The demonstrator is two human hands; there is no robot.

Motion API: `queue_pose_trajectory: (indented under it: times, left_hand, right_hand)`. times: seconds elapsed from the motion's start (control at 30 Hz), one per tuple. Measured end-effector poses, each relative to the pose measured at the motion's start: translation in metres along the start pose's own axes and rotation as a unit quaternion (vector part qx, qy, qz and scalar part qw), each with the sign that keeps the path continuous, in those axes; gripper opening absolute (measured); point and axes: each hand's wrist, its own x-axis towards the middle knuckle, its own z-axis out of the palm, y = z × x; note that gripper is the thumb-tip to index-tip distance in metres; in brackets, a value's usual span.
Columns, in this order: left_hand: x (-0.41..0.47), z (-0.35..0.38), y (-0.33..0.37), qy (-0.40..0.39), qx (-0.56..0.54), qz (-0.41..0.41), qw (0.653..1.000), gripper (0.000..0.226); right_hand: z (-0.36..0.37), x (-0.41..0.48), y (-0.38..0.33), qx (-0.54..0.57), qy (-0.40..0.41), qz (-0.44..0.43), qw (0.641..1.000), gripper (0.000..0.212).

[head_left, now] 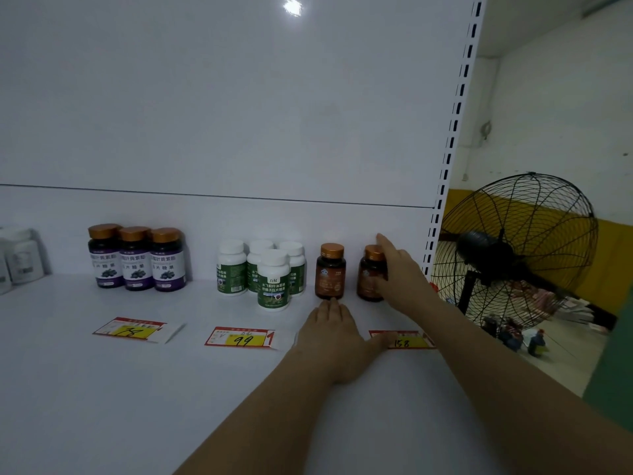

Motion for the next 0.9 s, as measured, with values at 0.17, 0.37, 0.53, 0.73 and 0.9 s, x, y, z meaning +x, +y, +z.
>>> queue_pose_trajectory:
  times: [0.17,0.37,0.53,0.73,0.9]
  left_hand:
    - [0.0,0.0,-0.001,-0.001,-0.004,0.001,1.0,0.099]
    - [-0.002,-0.001,0.0,0.002,-0.024,0.009,1.0,0.129]
    - [0.007,0.007,-0.006,0.012,-0.005,0.031,0.999,0.142]
    - [0.006,0.007,-0.005,0.023,0.004,0.027,0.999,0.085]
    - [0.003,0.002,-0.003,0.016,-0.038,0.026,0.999,0.165]
  right_hand:
    - [-0.002,0.003,-0.01,-0.034,0.043,0.0,0.999,0.069]
    - [0.007,0.023,-0.061,-0.14,0.083,-0.12,0.979,0.035]
    - [0.031,0.031,-0.079,-0.186,0.009,-0.079,0.979,0.032]
    - [0.034,0.033,-0.078,-0.142,0.015,-0.057,0.988,0.028]
    - [0.016,0.026,-0.085,-0.095,0.038,-0.072,0.992,0.025]
